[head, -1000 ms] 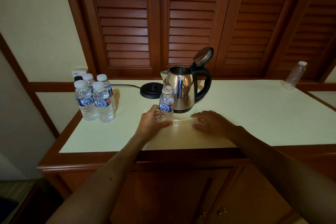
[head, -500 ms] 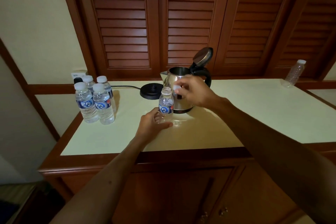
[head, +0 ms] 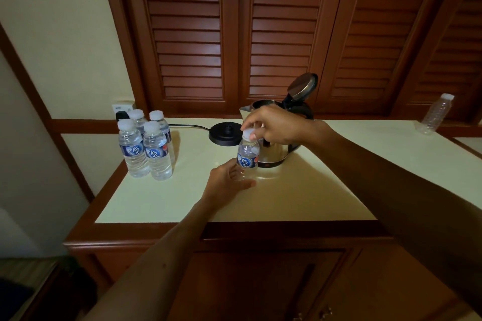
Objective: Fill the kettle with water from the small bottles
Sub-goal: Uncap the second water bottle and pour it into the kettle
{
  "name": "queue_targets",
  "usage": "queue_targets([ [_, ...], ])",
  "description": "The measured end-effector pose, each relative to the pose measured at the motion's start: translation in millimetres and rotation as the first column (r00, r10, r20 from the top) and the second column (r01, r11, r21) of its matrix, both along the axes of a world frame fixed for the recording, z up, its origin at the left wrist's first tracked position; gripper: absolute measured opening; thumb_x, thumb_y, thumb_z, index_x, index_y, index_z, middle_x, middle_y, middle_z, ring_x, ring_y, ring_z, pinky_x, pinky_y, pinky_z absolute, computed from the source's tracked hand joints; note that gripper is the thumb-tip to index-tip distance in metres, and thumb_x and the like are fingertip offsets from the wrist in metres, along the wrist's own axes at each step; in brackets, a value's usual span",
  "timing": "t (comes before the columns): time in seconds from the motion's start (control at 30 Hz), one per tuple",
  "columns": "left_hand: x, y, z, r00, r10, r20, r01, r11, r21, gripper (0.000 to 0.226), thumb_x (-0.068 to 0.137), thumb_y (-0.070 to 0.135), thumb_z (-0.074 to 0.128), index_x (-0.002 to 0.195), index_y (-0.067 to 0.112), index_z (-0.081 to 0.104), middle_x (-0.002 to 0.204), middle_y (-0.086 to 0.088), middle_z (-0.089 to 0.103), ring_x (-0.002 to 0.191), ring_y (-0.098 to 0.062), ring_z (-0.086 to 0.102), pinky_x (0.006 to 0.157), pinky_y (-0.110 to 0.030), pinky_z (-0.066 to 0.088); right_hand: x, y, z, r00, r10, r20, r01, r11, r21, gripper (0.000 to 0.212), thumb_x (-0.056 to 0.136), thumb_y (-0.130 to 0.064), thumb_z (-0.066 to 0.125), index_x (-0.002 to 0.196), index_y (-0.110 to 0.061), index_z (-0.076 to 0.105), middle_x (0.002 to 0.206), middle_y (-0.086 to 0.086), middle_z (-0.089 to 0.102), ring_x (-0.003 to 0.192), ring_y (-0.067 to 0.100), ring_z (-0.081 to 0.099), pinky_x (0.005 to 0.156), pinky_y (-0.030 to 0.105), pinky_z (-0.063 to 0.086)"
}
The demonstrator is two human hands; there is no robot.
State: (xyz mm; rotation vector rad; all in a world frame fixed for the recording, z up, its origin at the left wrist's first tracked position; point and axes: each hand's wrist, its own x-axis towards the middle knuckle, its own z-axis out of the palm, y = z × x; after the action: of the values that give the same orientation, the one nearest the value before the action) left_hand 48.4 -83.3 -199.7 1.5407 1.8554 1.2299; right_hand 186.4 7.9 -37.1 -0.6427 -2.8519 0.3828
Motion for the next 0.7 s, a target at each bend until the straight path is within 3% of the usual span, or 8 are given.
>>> queue_targets([
  [0.07,-0.1,0.7,0.1,1.000,-0.007,0.000,0.007,1.000,0.000,0.052,0.080,0.031,0.081,0.126,0.018,0.061,0.113,0.006,0.067,0.097,-0.010,0.063,0.083,-0.014,0.048,-5.6,-1.5,-2.3,0.998,-0.050,0.027,0.048,0.997,0.058,0.021,0.090,-0.034,0.065,0.097,-0.015,0.068,0.094,-0.001,0.065,0.086,0.013,0.061,0.075,0.032,0.053],
  [0.17,0.0,0.6,1.3,1.000,-0.018,0.012,0.018,1.000,-0.008,0.051,0.081,0.031,0.081,0.127,0.019,0.062,0.117,0.003,0.068,0.103,-0.014,0.065,0.093,-0.026,0.052,-12.5,-1.7,-1.5,0.992,-0.120,0.042,0.107,0.966,0.234,0.034,0.087,-0.051,0.062,0.079,-0.018,0.061,0.079,0.000,0.062,0.076,0.019,0.061,0.066,0.036,0.052],
  [0.33,-0.2,-1.0,1.7,0.999,-0.018,0.045,0.016,0.999,0.029,0.045,0.078,0.027,0.083,0.119,0.022,0.066,0.104,0.009,0.069,0.091,-0.007,0.065,0.081,-0.015,0.051,-5.5,0.4,16.7,0.983,0.023,0.183,-0.041,0.995,0.093,0.027,0.088,-0.034,0.067,0.107,-0.015,0.068,0.094,-0.003,0.060,0.081,0.010,0.056,0.062,0.023,0.041],
  [0.4,-0.1,-0.5,1.6,0.999,-0.025,0.046,0.024,0.999,0.038,0.044,0.078,0.026,0.084,0.119,0.024,0.067,0.105,0.009,0.070,0.094,-0.008,0.067,0.086,-0.021,0.054,-5.6,3.6,16.5,0.980,0.017,0.199,-0.038,0.994,0.104,0.021,0.090,-0.033,0.065,0.101,-0.015,0.067,0.090,0.001,0.062,0.083,0.017,0.060,0.066,0.029,0.047],
  [0.5,0.3,0.5,0.7,0.997,-0.033,0.070,0.031,0.999,0.033,0.042,0.078,0.026,0.084,0.117,0.023,0.068,0.107,0.005,0.072,0.096,-0.012,0.068,0.090,-0.029,0.056,-15.4,1.7,-0.6,0.972,-0.097,0.216,0.030,0.955,0.294,0.040,0.097,-0.044,0.047,0.083,-0.010,0.062,0.075,0.006,0.059,0.071,0.024,0.059,0.060,0.037,0.047],
  [0.6,0.0,1.3,0.5,0.997,-0.022,0.068,0.021,1.000,0.011,0.042,0.078,0.027,0.084,0.116,0.022,0.067,0.105,0.005,0.071,0.096,-0.014,0.067,0.089,-0.028,0.055,-22.3,-6.2,-17.0,0.966,-0.242,0.088,0.164,0.842,0.514,0.055,0.099,-0.052,0.033,0.086,-0.009,0.065,0.076,0.007,0.058,0.065,0.022,0.053,0.056,0.032,0.038],
  [0.7,-0.1,1.0,1.6,0.997,-0.023,0.078,0.022,1.000,0.018,0.039,0.078,0.026,0.083,0.114,0.025,0.067,0.102,0.009,0.069,0.093,-0.008,0.066,0.083,-0.017,0.052,-18.9,-0.8,-5.6,0.980,-0.170,0.104,0.126,0.933,0.337,0.058,0.091,-0.062,0.045,0.082,-0.009,0.066,0.065,0.001,0.055,0.058,0.017,0.053,0.055,0.036,0.045],
])
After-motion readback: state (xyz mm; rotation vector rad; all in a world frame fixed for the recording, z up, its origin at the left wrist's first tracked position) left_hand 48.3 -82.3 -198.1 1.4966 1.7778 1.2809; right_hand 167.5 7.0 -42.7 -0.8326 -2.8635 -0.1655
